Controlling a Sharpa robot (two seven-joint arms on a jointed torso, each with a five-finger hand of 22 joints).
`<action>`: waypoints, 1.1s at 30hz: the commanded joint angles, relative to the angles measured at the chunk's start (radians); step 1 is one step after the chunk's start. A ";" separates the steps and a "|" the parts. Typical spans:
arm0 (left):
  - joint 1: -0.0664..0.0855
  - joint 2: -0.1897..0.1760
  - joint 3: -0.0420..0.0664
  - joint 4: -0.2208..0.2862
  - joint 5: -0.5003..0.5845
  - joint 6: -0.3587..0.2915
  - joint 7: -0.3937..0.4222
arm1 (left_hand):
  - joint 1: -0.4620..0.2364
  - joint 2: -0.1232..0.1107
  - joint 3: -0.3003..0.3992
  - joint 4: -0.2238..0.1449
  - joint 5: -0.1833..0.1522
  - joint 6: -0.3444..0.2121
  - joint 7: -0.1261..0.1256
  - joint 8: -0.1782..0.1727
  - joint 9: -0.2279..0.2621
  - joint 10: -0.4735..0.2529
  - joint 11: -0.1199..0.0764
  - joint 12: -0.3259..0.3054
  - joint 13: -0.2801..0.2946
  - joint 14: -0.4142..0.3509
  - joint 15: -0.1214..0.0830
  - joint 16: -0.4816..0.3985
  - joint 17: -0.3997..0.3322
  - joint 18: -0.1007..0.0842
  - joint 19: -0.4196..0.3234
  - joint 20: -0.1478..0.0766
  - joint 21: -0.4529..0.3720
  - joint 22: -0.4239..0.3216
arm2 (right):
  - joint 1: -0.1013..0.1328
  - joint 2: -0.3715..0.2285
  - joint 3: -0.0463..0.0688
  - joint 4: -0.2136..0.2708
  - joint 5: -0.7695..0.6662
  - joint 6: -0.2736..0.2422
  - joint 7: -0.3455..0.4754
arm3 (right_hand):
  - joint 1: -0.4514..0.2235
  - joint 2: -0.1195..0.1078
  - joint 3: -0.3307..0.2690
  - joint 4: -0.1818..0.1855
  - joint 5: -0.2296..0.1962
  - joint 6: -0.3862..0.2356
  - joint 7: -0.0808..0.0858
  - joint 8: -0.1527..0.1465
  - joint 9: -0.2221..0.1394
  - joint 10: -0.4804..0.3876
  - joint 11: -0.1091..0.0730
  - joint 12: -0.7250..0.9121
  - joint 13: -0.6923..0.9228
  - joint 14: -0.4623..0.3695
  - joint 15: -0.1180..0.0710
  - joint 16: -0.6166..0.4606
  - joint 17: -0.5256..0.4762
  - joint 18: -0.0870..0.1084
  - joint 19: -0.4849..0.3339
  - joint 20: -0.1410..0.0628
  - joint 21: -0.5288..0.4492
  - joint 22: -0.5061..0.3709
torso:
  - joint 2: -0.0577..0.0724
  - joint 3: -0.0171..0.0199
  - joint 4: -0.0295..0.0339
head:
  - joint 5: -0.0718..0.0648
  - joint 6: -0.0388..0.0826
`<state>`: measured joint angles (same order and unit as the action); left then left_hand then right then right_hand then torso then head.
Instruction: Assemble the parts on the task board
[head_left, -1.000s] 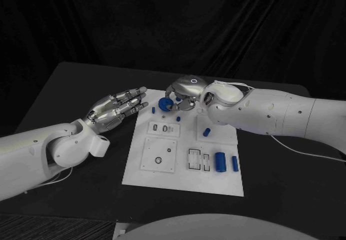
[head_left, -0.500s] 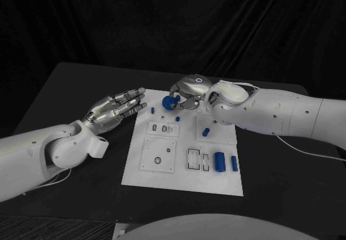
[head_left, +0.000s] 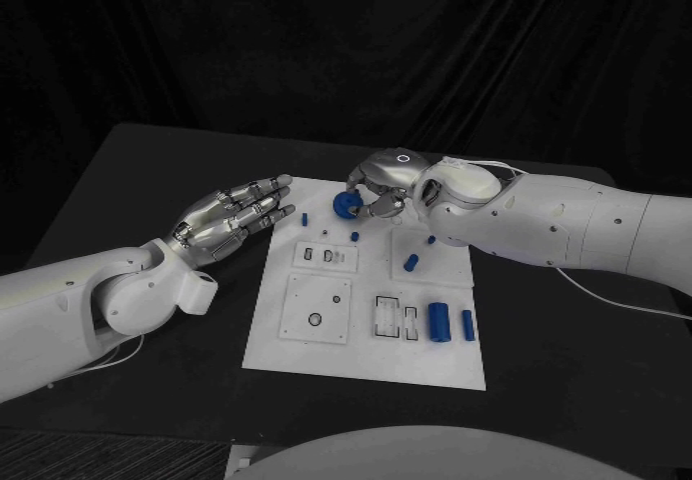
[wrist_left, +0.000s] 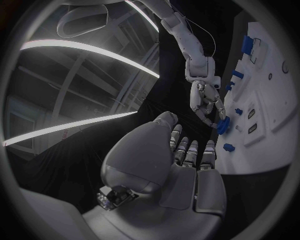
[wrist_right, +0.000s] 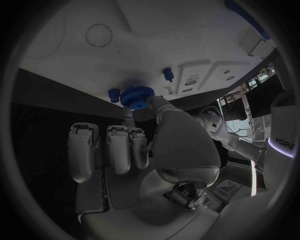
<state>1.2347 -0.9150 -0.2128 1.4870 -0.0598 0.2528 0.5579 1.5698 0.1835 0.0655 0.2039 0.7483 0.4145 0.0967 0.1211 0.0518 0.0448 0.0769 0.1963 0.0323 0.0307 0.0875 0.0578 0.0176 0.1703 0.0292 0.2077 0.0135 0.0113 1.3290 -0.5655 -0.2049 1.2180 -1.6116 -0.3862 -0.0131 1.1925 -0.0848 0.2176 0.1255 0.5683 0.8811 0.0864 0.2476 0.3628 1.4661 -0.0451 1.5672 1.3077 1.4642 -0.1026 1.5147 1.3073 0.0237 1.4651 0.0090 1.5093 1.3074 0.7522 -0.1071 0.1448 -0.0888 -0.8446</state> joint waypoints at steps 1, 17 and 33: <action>-0.002 0.002 0.001 0.001 -0.001 0.016 0.010 | -0.007 -0.001 0.007 0.001 -0.005 0.001 0.008 0.004 0.001 -0.001 0.008 0.004 0.001 0.000 0.005 0.003 0.001 0.012 0.000 0.006 0.002 0.000 | -0.003 0.004 -0.002 -0.009 -0.001 0.059 -0.039 | -0.002 0.011 0.008 -0.001 -0.006 0.021 -0.034 -0.008 0.091 0.105 0.005 0.004 0.263 0.089 0.002 -0.003 0.168 -0.007 0.075 0.001 0.000 0.239 | 0.001 0.0010 0.0019 | -0.001 -0.001; -0.002 0.001 0.001 -0.002 -0.001 0.017 0.005 | -0.007 -0.001 0.007 0.001 -0.005 0.001 0.008 0.004 0.001 -0.001 0.008 0.004 0.001 0.000 0.005 0.003 0.001 0.012 0.000 0.006 0.002 0.000 | -0.005 0.007 -0.002 -0.014 -0.001 0.082 -0.046 | -0.016 -0.001 0.010 0.000 -0.141 -0.176 -0.025 -0.176 -0.010 0.105 0.014 0.004 0.263 0.086 0.011 -0.007 0.155 -0.004 0.070 0.011 -0.012 0.237 | 0.000 -0.0016 0.0045 | -0.002 -0.004; -0.003 0.002 0.001 -0.004 -0.001 0.019 0.004 | -0.008 -0.002 0.009 0.001 -0.006 0.004 0.008 0.005 0.001 -0.001 0.007 0.005 0.001 0.000 0.006 0.004 0.001 0.012 0.000 0.006 0.002 0.000 | -0.010 -0.012 -0.002 0.002 -0.001 0.101 -0.049 | -0.012 0.008 0.010 -0.008 -0.121 -0.072 -0.018 -0.135 -0.007 0.105 0.019 0.004 0.263 0.086 0.015 -0.006 0.154 -0.003 0.068 0.015 -0.016 0.236 | -0.001 -0.0001 0.0019 | -0.001 -0.008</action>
<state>1.2334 -0.9147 -0.2128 1.4815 -0.0599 0.2567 0.5527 1.5698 0.1835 0.0682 0.2067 0.7483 0.4182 0.1003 0.1211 0.0518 0.0447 0.0768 0.1962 0.0323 0.0307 0.0875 0.0578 0.0176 0.1702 0.0292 0.2077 0.0135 0.0113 1.3300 -0.5732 -0.2002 1.2197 -1.6054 -0.3331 -0.0318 1.1765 -0.0794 0.2303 0.1224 0.4411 0.8011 0.0680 0.1083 0.3546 1.4659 -0.0308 1.5672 1.3076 1.4642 -0.0955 1.5147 1.3073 0.0236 1.4651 0.0163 1.4983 1.3081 0.7517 -0.1076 0.1476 -0.0907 -0.8516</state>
